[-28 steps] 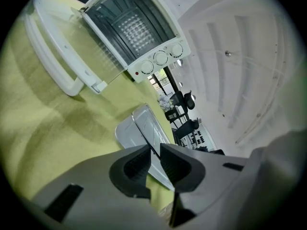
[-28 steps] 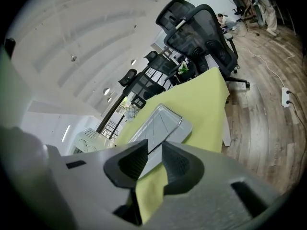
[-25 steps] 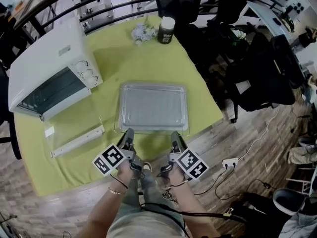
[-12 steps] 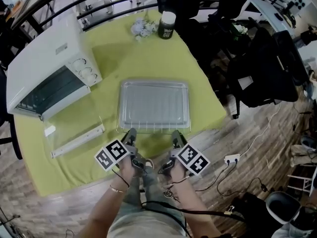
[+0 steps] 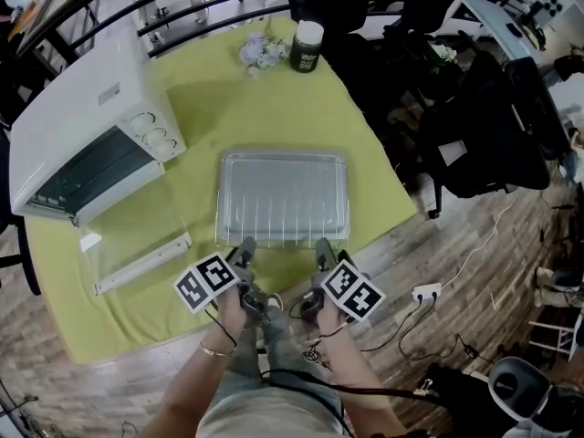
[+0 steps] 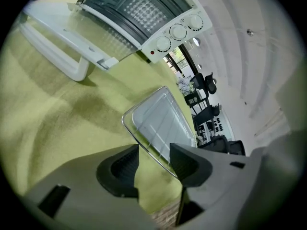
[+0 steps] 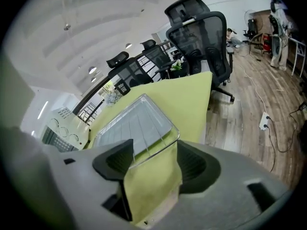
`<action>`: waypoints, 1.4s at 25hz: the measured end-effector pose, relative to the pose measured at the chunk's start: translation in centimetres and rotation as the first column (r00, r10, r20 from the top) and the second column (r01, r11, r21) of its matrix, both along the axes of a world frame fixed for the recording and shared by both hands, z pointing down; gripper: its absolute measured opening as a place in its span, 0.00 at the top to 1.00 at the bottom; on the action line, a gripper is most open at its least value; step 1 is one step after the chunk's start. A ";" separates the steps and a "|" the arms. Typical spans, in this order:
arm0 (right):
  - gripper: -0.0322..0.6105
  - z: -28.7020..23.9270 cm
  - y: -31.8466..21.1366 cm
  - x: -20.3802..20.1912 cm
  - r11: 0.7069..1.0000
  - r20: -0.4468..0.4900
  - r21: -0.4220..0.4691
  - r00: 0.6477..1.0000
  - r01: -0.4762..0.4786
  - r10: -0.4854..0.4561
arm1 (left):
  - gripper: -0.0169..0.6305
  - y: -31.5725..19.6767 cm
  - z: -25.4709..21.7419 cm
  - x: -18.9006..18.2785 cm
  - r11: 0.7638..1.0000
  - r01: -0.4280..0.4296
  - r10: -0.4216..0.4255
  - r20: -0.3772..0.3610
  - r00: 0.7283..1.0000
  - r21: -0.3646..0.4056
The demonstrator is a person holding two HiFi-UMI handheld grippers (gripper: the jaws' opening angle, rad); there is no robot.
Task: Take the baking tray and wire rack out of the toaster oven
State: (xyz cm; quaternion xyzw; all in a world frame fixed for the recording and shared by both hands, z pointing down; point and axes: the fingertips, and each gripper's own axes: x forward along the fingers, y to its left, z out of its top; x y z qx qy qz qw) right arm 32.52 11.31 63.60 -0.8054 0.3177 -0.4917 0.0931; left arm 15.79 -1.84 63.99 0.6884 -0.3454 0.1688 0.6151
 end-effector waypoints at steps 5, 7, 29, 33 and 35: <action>0.50 0.3 0.6 0.6 1.000 0.001 -0.005 1.000 -0.023 0.023 | 0.69 0.0 -0.2 -0.4 0.999 0.023 -0.023 -0.005 1.000 -0.022; 0.50 0.4 0.6 0.7 1.000 0.003 -0.006 1.000 -0.028 0.028 | 0.69 0.0 -0.1 -0.6 0.999 0.026 -0.026 0.002 1.000 -0.025; 0.95 -13.4 -1.0 1.1 0.980 -0.375 0.118 0.921 0.163 -0.108 | 0.93 -4.1 -15.9 -3.8 0.693 -0.261 0.120 0.250 0.961 0.672; 0.95 -18.8 -1.6 0.5 0.959 -0.533 0.131 0.834 0.250 -0.145 | 0.97 -5.0 -21.3 -4.8 0.539 -0.236 0.112 0.209 0.972 0.809; 0.95 -21.8 -2.3 0.4 0.950 -0.624 0.112 0.765 0.292 -0.161 | 0.97 -6.2 -23.7 -5.0 0.473 -0.221 0.098 0.198 0.975 0.853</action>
